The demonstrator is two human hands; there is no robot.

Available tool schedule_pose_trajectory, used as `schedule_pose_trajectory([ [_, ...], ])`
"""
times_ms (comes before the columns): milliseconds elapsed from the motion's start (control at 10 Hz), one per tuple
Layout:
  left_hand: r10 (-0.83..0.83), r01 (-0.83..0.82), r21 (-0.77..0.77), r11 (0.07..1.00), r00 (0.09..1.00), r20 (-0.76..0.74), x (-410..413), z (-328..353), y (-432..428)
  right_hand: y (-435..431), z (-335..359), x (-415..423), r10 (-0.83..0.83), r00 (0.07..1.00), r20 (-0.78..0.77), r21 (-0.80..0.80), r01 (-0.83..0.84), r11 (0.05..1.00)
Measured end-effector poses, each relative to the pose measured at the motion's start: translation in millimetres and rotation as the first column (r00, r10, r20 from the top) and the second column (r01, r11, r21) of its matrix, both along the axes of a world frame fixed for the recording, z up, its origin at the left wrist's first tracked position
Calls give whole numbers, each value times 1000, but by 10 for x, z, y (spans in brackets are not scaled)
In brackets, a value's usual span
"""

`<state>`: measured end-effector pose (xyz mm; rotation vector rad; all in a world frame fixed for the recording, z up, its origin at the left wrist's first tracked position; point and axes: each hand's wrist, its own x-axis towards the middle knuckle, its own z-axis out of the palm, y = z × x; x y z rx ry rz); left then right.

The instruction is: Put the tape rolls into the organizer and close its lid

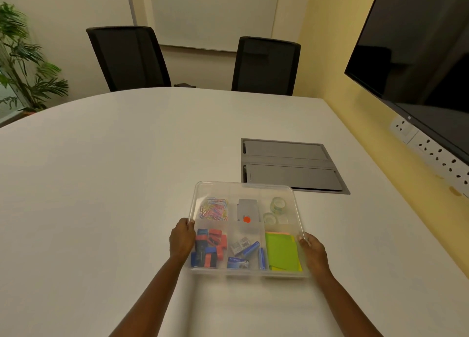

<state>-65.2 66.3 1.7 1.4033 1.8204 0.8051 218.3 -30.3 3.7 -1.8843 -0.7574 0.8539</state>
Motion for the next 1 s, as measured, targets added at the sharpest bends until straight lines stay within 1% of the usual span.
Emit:
schedule_pose_trajectory([
  [200, -8, 8, -18, 1000, 1000, 16, 120, 46, 372, 348, 19, 59, 11, 999, 38, -13, -11, 1000],
  [400, 19, -19, -12, 1000, 999, 28, 159, -69, 482, 462, -55, 63, 21, 997, 81, -52, -17, 999],
  [500, 23, -23, -13, 1000, 1000, 14, 159, -53, 459, 477, -57, 72, 45, 989, 140, -83, -34, 996],
  [600, 7, -8, -34, 999, 1000, -28, 143, -30, 419, 465, -10, 35, 124, 957, 263, -193, -74, 978],
  [700, -71, 62, -50, 997, 977, -199, 127, 16, 351, 446, 56, -33, 243, 869, 432, -269, -133, 954],
  [800, -212, 228, -45, 973, 790, -576, 140, 27, 264, 440, 110, -142, 395, 683, 614, -373, -190, 908],
  [900, -280, 350, -28, 936, 696, -661, 232, 95, 137, 386, 182, -350, 422, 503, 754, -378, -193, 905],
  [1000, -367, 454, -27, 891, 683, -631, 434, 121, -40, 360, 158, -614, 416, 414, 809, -340, -247, 907],
])
